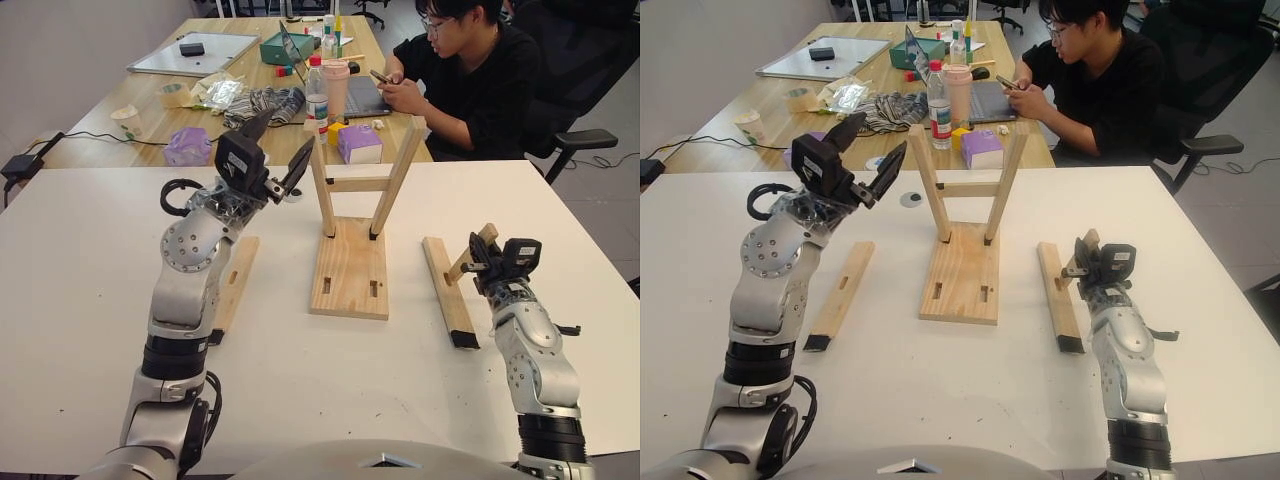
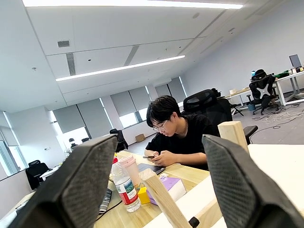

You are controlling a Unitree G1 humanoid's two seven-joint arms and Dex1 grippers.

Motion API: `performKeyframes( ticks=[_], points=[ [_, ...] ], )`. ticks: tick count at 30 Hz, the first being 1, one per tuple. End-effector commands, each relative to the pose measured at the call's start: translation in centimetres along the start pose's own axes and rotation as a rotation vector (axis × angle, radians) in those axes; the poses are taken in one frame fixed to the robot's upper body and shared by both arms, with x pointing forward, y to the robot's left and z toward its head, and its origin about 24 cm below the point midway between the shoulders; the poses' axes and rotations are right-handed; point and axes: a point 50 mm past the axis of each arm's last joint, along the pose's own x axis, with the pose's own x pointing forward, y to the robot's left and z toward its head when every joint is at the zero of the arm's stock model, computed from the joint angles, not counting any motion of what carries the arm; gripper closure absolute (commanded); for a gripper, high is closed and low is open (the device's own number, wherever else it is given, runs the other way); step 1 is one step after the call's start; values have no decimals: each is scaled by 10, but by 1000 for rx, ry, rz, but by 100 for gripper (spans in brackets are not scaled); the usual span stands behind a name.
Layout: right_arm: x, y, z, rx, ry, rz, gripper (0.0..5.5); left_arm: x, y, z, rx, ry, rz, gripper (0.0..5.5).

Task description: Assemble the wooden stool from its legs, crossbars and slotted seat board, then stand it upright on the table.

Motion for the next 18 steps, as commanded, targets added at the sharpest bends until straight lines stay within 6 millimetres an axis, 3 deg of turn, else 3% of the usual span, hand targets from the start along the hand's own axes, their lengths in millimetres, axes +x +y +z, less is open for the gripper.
performKeyframes(
  ticks=[1,12,18],
  points=[
    [-12,0,-35,9,213,-1,510,-4,-1,0,15,1,17,223],
    [-8,10,-22,-3,188,70,510,-6,-4,-1,11,2,51,223],
    [-4,6,5,-107,72,86,510,-8,-3,-1,16,1,64,223]
  ],
)
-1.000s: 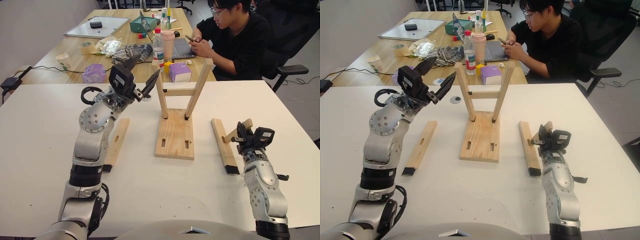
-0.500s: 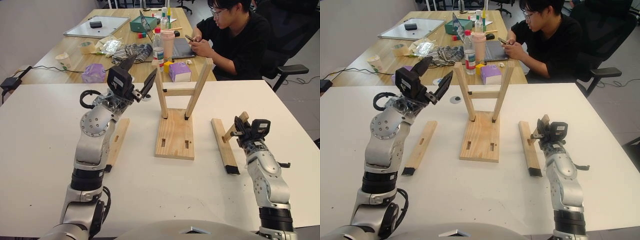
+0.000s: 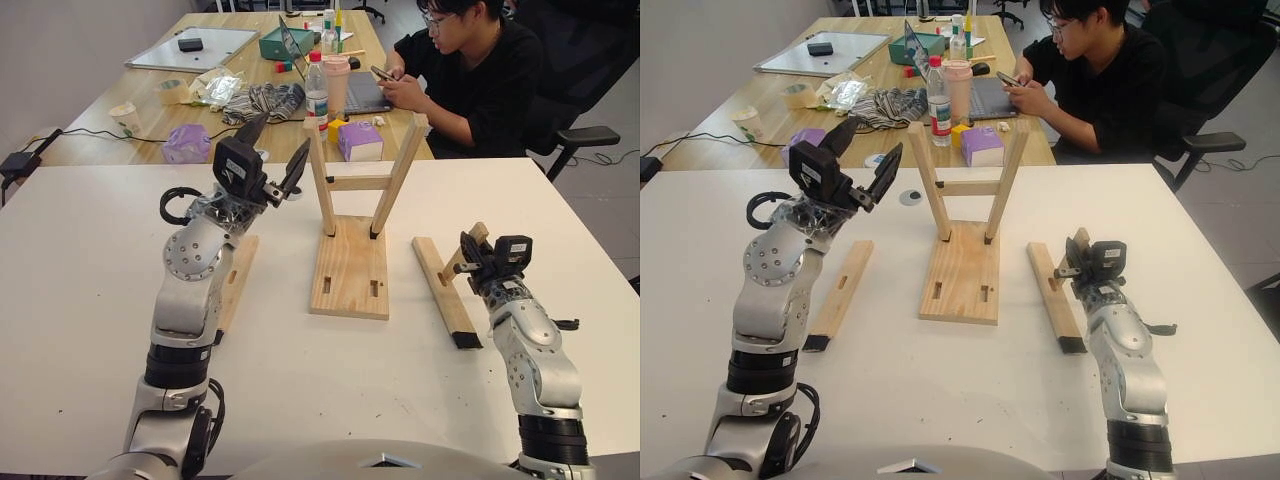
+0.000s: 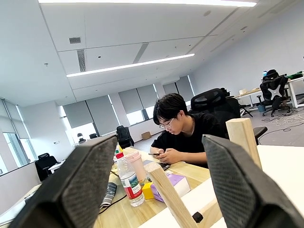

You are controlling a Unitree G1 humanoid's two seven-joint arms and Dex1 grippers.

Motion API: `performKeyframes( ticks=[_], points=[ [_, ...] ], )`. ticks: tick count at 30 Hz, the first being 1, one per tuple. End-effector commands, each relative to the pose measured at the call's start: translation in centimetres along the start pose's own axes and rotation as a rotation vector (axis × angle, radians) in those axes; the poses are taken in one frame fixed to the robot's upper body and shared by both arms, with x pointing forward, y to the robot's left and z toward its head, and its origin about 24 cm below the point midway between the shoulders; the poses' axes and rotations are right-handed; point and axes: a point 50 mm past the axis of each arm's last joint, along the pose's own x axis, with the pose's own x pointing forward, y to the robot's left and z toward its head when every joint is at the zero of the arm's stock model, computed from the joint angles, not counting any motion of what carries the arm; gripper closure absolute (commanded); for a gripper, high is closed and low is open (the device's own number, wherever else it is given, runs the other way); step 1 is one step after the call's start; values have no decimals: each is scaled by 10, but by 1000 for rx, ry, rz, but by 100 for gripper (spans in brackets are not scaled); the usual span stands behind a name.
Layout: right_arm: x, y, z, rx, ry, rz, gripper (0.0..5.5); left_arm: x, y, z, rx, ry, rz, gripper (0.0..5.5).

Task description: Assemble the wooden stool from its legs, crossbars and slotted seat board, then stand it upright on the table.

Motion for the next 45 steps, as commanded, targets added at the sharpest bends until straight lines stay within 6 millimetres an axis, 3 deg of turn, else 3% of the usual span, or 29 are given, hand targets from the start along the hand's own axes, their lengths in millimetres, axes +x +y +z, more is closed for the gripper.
performKeyframes(
  ticks=[1,11,22,30,34,37,45],
  points=[
    [-5,-4,-2,-62,57,26,510,-3,1,1,21,-4,11,223],
    [-3,6,12,-56,35,104,510,-5,-1,-1,17,-8,34,223],
    [-4,9,1,-26,64,107,510,-5,-2,-2,13,-1,26,223],
    [-12,7,-27,-1,135,74,510,-4,-1,-3,10,2,20,223],
    [-33,-5,-70,19,257,55,510,-3,0,-3,6,5,3,223],
    [-42,-7,-88,18,334,67,510,-2,1,-3,6,7,-9,223],
    [-52,-8,-110,-12,486,119,510,-3,1,-3,4,8,2,223]
  ],
)
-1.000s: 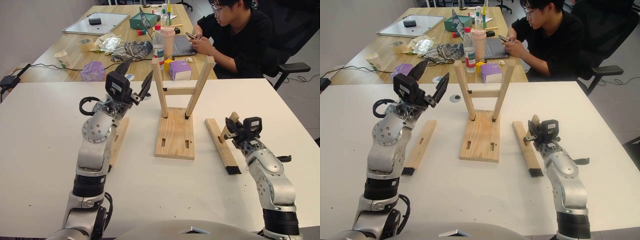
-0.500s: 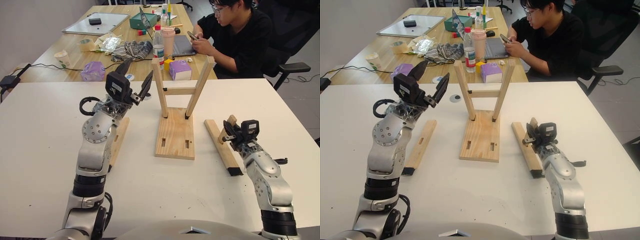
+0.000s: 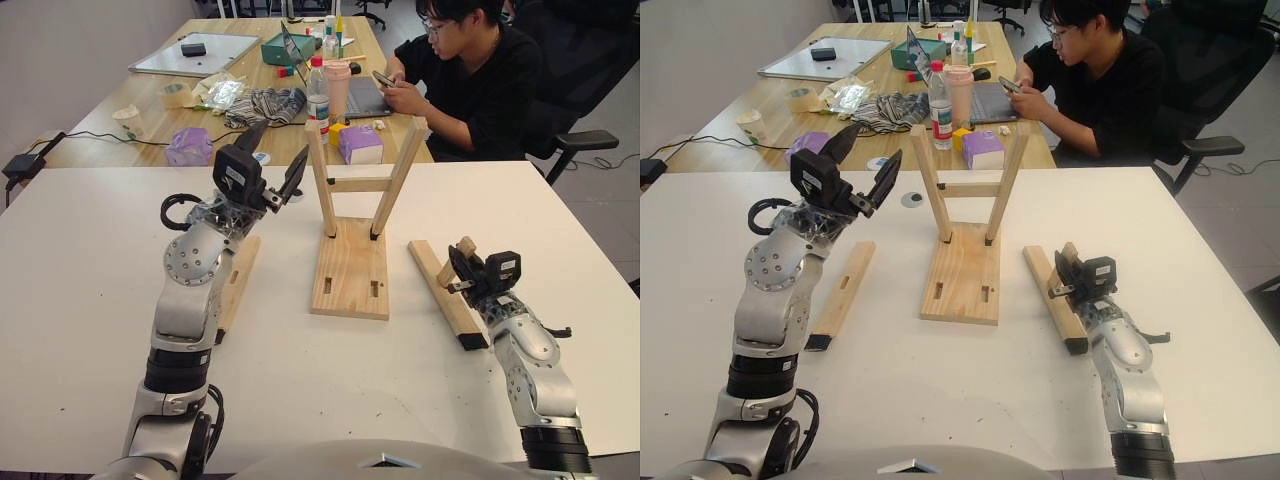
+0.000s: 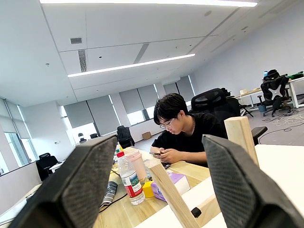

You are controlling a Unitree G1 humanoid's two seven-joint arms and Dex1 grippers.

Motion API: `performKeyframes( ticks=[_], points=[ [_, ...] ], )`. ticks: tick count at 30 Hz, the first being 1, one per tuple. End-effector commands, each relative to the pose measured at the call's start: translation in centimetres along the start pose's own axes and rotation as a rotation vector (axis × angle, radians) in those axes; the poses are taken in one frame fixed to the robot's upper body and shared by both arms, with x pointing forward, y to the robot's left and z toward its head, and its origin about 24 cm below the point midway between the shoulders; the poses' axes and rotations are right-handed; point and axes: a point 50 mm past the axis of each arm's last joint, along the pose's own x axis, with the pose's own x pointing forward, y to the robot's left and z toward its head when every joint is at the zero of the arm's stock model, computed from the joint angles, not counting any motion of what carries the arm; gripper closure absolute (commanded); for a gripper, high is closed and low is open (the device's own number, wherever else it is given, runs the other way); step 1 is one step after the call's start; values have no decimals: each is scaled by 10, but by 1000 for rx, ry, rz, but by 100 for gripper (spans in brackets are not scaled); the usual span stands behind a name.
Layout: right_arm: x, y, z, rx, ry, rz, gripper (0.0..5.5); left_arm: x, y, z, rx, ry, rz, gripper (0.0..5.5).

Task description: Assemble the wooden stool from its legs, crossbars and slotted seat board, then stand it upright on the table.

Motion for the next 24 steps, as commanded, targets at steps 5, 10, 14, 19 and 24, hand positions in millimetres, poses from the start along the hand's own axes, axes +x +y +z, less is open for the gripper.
performKeyframes(
  ticks=[5,10,14,19,24],
  points=[
    [-32,0,-64,61,391,22,510,-1,2,1,12,1,22,223],
    [-24,-3,-41,34,303,42,449,-6,0,0,5,5,55,223],
    [-16,-3,-26,18,267,66,385,-8,-1,0,3,7,74,223],
    [-20,-4,-11,-26,299,119,312,-11,-2,0,4,9,97,223],
    [-32,-16,-1,-109,446,185,226,-18,-3,0,5,17,133,223]
  ],
)
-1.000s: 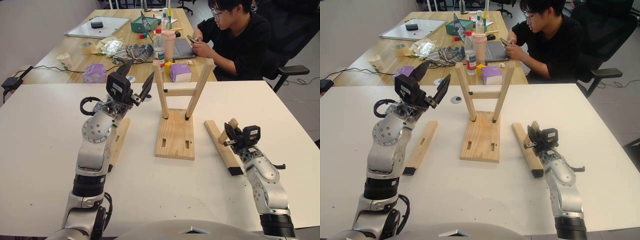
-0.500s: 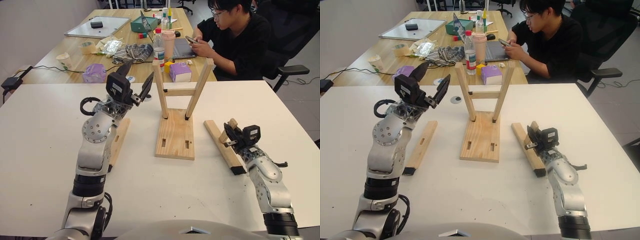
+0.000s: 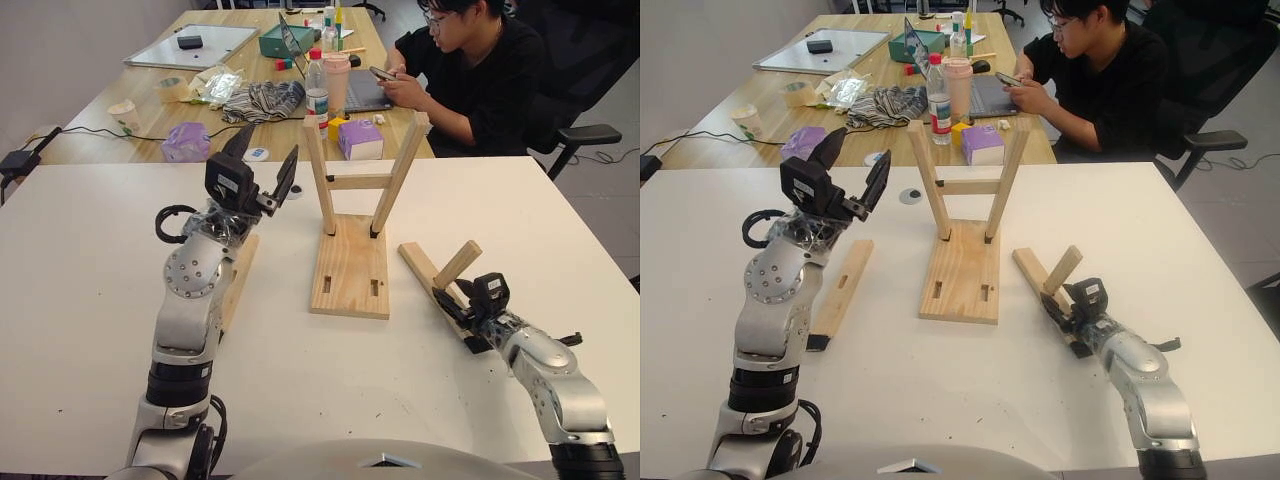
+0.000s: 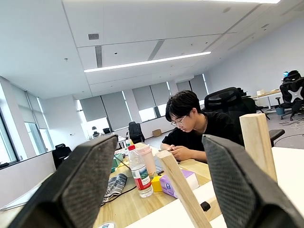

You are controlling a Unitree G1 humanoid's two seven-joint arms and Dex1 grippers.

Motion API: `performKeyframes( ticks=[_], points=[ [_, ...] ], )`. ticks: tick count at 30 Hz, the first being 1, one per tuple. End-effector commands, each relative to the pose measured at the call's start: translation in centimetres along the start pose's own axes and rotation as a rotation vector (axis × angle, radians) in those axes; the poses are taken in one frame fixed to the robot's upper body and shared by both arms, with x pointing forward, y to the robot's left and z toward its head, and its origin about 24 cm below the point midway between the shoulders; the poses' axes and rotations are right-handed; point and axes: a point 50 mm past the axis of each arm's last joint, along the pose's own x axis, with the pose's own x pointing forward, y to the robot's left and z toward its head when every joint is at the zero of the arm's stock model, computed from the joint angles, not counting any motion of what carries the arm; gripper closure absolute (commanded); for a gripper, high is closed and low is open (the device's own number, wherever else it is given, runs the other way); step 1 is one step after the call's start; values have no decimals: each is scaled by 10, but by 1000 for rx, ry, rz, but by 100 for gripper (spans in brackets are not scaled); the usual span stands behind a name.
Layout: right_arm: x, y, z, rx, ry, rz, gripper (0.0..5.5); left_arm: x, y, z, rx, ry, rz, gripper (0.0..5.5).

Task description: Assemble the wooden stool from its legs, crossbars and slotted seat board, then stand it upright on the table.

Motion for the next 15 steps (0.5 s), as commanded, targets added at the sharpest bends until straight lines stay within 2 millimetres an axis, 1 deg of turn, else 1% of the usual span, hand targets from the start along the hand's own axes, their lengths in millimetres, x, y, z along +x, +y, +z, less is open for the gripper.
performKeyframes(
  ticks=[1,4,8,11,12,15],
  points=[
    [-11,-9,2,-57,119,22,226,-6,-1,1,6,7,27,223],
    [-11,-12,-4,-50,180,-1,226,-8,-3,2,0,8,33,223],
    [-10,-8,-5,-21,203,15,226,-10,-4,2,-4,14,38,223],
    [-10,-7,-1,-5,195,17,265,-10,-4,2,-5,14,41,223],
    [-10,-7,0,-2,194,19,286,-10,-4,2,-5,14,42,223],
    [-8,-9,9,8,170,22,329,-11,-1,4,2,11,56,223]
  ],
)
